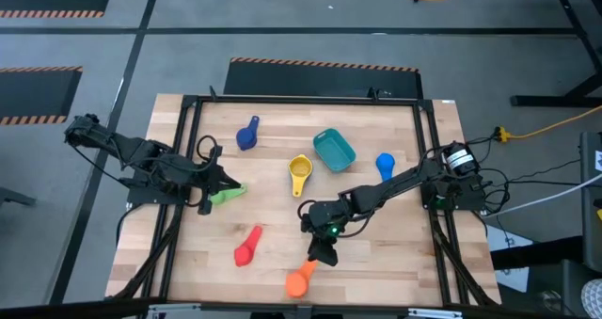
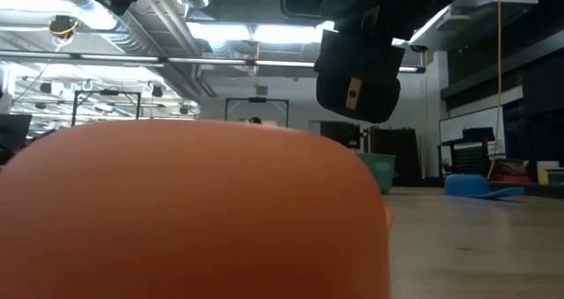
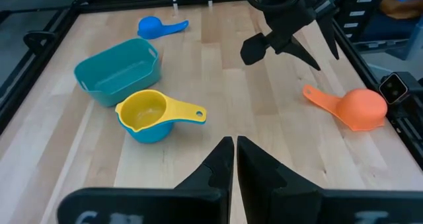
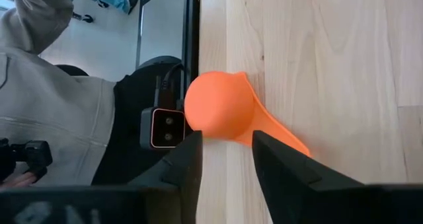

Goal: Nest measuring cups in basket
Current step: Move the orange measuring cup to the right of the green measuring cup

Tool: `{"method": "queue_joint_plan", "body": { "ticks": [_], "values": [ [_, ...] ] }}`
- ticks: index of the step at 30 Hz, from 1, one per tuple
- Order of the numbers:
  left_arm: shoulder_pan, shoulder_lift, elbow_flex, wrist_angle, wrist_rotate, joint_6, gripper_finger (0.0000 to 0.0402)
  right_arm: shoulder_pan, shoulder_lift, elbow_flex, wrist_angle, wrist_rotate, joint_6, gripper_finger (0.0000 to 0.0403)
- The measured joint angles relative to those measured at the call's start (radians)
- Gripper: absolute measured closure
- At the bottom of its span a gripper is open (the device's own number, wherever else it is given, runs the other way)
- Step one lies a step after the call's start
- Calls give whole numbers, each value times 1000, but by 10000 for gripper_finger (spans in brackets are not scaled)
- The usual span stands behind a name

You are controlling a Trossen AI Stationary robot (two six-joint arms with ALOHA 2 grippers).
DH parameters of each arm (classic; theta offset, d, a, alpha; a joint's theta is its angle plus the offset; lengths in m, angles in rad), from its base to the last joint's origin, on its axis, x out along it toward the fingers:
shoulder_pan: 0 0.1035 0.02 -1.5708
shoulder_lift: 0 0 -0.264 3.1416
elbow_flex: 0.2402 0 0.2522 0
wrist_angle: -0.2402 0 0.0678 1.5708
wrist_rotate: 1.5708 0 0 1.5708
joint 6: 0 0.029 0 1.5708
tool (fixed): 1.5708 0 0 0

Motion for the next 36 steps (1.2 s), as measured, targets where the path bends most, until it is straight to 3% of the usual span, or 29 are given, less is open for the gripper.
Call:
{"method": "queue_joint_plan", "body": {
  "ticks": [9, 18, 22, 25, 36],
  "values": [
    [0, 0, 0, 0, 0, 0, 388, -1, 0, 0, 0, 8, -25, 265],
    [0, 0, 0, 0, 0, 0, 388, 48, 0, 0, -1, 3, -389, 265],
    [0, 0, 0, 0, 0, -2, 388, 75, 0, 0, -1, 101, -521, 265],
    [0, 0, 0, 0, 0, -2, 388, 84, 0, 0, -1, 187, -520, 265],
    [0, 0, 1, 0, 0, -2, 388, 57, 0, 0, -1, 193, -406, 265]
  ]
}}
